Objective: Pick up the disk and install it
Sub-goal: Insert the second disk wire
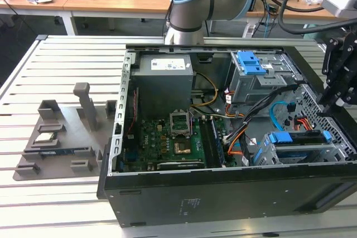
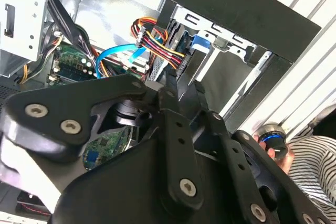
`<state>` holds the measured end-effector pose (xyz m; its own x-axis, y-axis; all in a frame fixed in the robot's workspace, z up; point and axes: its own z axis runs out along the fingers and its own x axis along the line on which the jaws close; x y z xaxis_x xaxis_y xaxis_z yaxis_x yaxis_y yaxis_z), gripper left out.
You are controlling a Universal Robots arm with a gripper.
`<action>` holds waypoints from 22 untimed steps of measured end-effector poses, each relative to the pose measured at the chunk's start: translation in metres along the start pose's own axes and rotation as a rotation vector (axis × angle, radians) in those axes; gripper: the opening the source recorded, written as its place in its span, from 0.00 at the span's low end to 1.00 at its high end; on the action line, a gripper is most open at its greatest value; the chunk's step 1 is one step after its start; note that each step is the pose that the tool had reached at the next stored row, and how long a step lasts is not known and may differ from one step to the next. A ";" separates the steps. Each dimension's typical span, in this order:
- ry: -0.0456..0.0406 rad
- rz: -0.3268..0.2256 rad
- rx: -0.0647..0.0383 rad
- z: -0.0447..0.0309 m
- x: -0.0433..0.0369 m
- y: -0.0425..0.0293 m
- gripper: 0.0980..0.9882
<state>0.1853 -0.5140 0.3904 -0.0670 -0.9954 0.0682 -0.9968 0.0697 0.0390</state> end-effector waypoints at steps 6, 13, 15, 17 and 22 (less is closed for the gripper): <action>0.0002 0.000 0.000 0.0009 -0.0136 0.0093 0.23; 0.0007 -0.012 0.001 0.0184 -0.0163 0.0466 0.23; 0.0007 -0.012 0.001 0.0184 -0.0163 0.0466 0.23; 0.0005 -0.012 0.001 0.0185 -0.0163 0.0467 0.21; 0.0005 -0.012 0.001 0.0185 -0.0163 0.0467 0.07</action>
<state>0.1391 -0.4957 0.3727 -0.0551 -0.9961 0.0683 -0.9976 0.0579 0.0390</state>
